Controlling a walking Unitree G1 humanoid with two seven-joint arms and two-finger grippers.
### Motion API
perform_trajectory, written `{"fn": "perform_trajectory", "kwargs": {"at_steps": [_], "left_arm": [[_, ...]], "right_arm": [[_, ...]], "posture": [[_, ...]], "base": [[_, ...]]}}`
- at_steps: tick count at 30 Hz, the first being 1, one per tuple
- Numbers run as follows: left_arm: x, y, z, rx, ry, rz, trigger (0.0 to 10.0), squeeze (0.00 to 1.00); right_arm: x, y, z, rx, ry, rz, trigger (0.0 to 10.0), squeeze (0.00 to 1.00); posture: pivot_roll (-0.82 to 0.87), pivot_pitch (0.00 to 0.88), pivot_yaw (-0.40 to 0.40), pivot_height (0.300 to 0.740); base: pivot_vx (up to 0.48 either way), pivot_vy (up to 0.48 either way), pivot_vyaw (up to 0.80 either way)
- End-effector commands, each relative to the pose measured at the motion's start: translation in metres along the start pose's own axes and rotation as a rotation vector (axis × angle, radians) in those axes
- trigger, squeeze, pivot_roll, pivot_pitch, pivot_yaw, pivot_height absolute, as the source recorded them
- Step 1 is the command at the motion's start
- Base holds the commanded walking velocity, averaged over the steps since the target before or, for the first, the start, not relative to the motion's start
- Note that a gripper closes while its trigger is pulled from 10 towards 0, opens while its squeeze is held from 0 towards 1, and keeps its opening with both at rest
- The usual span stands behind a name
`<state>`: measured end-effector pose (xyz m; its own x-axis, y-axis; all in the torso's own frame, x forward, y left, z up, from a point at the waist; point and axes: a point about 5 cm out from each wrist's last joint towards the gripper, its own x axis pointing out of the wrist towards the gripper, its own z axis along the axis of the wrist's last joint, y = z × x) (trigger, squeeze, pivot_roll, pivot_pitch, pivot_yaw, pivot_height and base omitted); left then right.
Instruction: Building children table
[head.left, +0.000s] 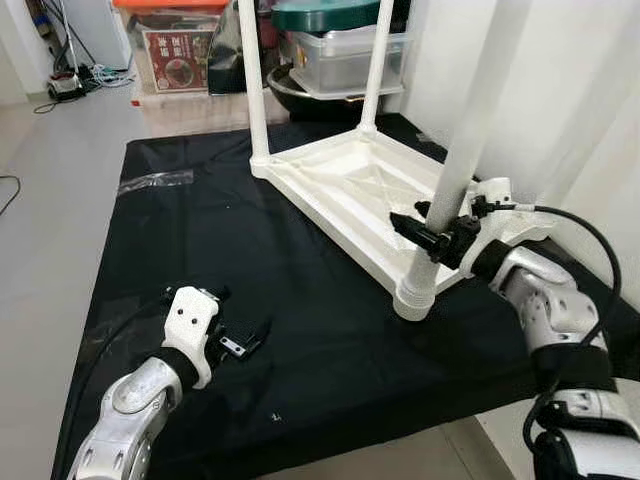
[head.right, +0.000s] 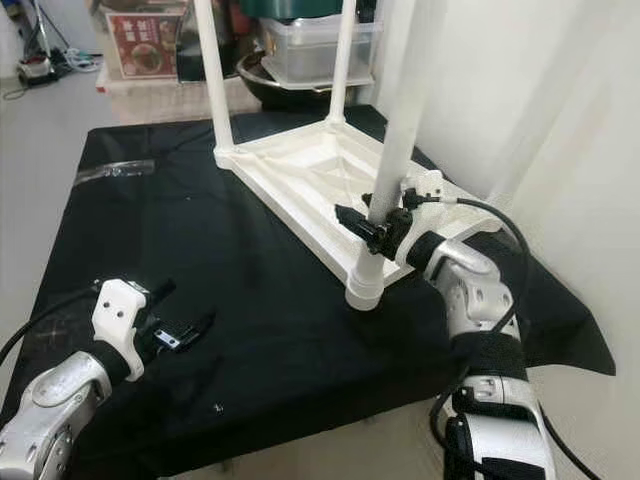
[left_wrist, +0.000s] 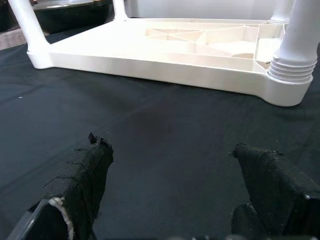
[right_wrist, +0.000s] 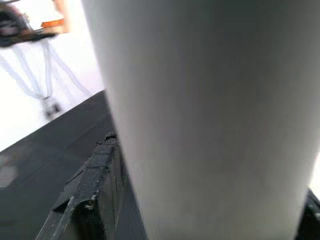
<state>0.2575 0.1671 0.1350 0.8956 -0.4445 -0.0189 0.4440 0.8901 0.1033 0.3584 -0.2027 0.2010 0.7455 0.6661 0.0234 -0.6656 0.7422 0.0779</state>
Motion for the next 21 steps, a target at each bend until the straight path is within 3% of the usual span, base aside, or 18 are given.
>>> {"fn": "perform_trajectory", "kwargs": {"at_steps": [1, 2, 5, 6, 7, 9, 11, 12, 13, 14, 16, 18, 21], "left_arm": [[-0.002, 0.003, -0.003, 0.002, 0.009, 0.000, 10.0, 0.00], [-0.002, 0.003, -0.003, 0.002, 0.009, 0.002, 10.0, 0.00], [-0.002, 0.003, -0.003, 0.002, 0.008, 0.003, 10.0, 0.00], [-0.002, 0.003, -0.003, 0.002, 0.006, 0.004, 10.0, 0.00], [-0.002, 0.003, -0.003, 0.002, 0.006, 0.004, 10.0, 0.00], [-0.002, 0.002, -0.003, 0.000, 0.006, 0.004, 10.0, 0.00], [-0.002, 0.002, -0.003, 0.000, 0.006, 0.004, 10.0, 0.00], [-0.002, 0.002, -0.003, 0.000, 0.006, 0.004, 10.0, 0.00], [-0.002, 0.002, -0.003, 0.000, 0.006, 0.004, 10.0, 0.00], [-0.002, 0.002, -0.003, 0.001, 0.006, 0.003, 10.0, 0.00], [-0.001, 0.001, -0.004, 0.002, 0.006, 0.002, 10.0, 0.00], [-0.001, 0.001, -0.004, 0.002, 0.006, 0.002, 10.0, 0.00], [0.000, -0.001, -0.005, 0.007, 0.007, 0.008, 10.0, 0.00]], "right_arm": [[0.006, 0.005, -0.003, -0.001, 0.006, 0.082, 4.4, 0.00], [0.006, 0.003, -0.002, -0.003, 0.001, 0.088, 0.0, 0.00], [0.006, 0.000, -0.001, 0.002, -0.001, 0.091, 0.0, 0.00], [0.006, -0.009, 0.001, 0.011, -0.017, 0.008, 0.0, 0.00], [0.006, -0.009, 0.001, 0.011, -0.017, 0.008, 0.0, 0.00], [0.010, -0.017, -0.005, -0.042, 0.024, -0.204, 0.0, 0.00], [0.010, -0.017, -0.005, -0.042, 0.024, -0.204, 0.0, 0.00], [0.012, -0.019, -0.010, -0.043, 0.059, -0.320, 0.0, 0.00], [0.012, -0.019, -0.010, -0.043, 0.059, -0.320, 0.0, 0.00], [0.014, -0.018, -0.017, -0.003, 0.076, -0.466, 0.0, 0.00], [0.011, -0.003, -0.041, 0.029, 0.130, -0.739, 0.0, 0.00], [0.011, -0.003, -0.041, 0.029, 0.130, -0.739, 0.0, 0.00], [0.007, 0.037, -0.061, 0.024, 0.139, -0.945, 0.0, 0.00]], "posture": [[0.03, 0.000, -0.051, 0.740], [0.03, 0.000, -0.055, 0.740], [0.03, 0.000, -0.055, 0.740], [0.03, 0.000, -0.058, 0.740], [0.03, 0.000, -0.058, 0.740], [0.03, 0.000, -0.059, 0.740], [0.03, 0.000, -0.059, 0.740], [0.03, 0.000, -0.058, 0.740], [0.03, 0.000, -0.058, 0.740], [0.03, 0.000, -0.061, 0.740], [0.03, 0.000, -0.059, 0.740], [0.03, 0.000, -0.059, 0.740], [0.05, 0.000, -0.067, 0.740]], "base": [[0.000, 0.000, 0.00], [0.000, 0.000, 0.00], [0.000, 0.000, 0.00], [0.000, 0.000, 0.00], [0.000, 0.000, 0.00], [0.000, 0.000, 0.00], [0.000, 0.000, 0.00], [0.000, 0.000, 0.00], [0.000, 0.000, 0.00], [0.000, 0.000, 0.00], [0.000, 0.000, 0.00], [0.000, 0.000, 0.00], [0.000, 0.000, 0.00]]}}
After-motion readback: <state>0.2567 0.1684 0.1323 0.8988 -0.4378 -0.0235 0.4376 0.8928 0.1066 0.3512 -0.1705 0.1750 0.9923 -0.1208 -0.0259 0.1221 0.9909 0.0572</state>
